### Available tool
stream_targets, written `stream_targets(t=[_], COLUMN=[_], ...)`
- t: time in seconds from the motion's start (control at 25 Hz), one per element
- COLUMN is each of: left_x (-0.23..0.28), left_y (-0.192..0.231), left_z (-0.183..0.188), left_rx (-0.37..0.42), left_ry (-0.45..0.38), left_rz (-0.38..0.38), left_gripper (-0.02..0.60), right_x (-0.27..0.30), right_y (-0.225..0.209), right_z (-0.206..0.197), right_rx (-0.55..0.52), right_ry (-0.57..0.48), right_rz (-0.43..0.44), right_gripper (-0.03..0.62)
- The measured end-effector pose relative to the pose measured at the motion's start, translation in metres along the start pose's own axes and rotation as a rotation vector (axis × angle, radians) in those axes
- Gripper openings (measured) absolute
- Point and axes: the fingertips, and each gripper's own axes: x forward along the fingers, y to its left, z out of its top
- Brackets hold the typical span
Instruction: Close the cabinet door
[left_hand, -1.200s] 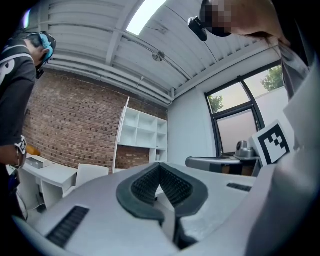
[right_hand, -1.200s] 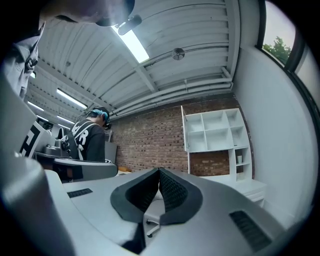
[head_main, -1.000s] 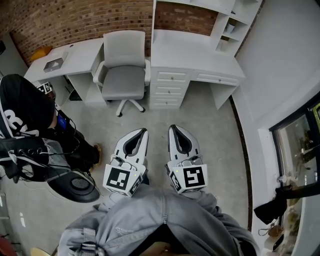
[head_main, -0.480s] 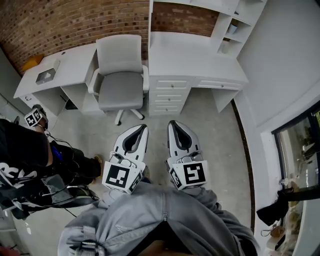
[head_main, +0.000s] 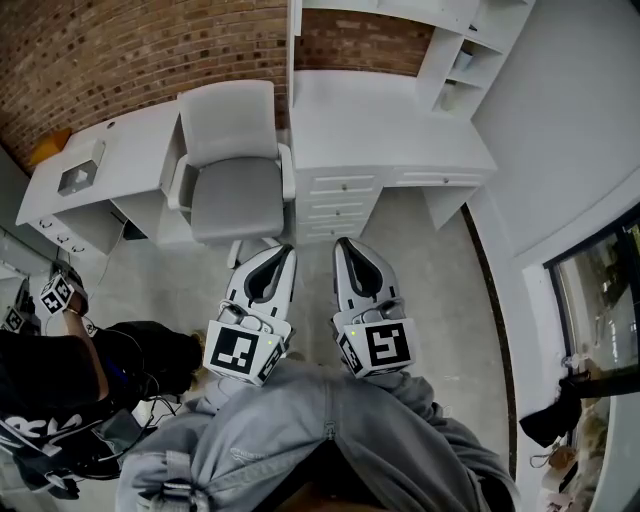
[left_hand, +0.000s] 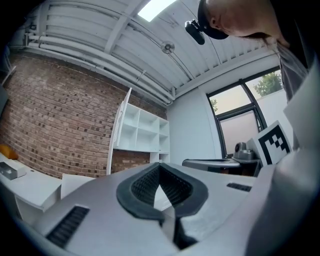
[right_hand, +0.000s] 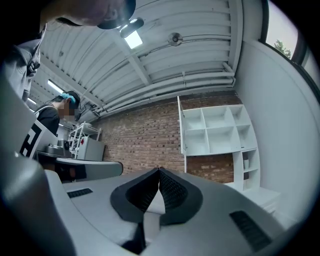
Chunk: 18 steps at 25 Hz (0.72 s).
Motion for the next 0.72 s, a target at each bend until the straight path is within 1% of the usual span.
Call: stream_targets(t=[0.24, 0.48, 0.56, 0.72], left_x=[0.017, 0.018, 0.017, 0.025], left_y=[0.016, 0.006, 0.009, 0.029], left_z=[-0.002, -0.031, -0.03, -0.019], left_rx=[-0.007, -0.01, -0.015, -0.032], left_ry=[0.007, 0.012, 0.015, 0.021], left_rz=[-0.031, -0.053, -0.053, -0.05], left_gripper=[0.003, 0.003, 0.003, 0.003], right_x=[0.018, 0.008, 0.011, 0.034], right_y=[-0.006, -0.011, -0.008, -0.005], right_z=[-0.007, -0.034, -0.034, -0.026], right_rx=[0.008, 0.024, 0.028, 0.035], right_ry=[0.014, 0.021, 0.027, 0.043], right_rz=[-0.036, -0.041, -0.041, -0.035], right_gripper=[0.026, 0.026, 0.026, 0.026])
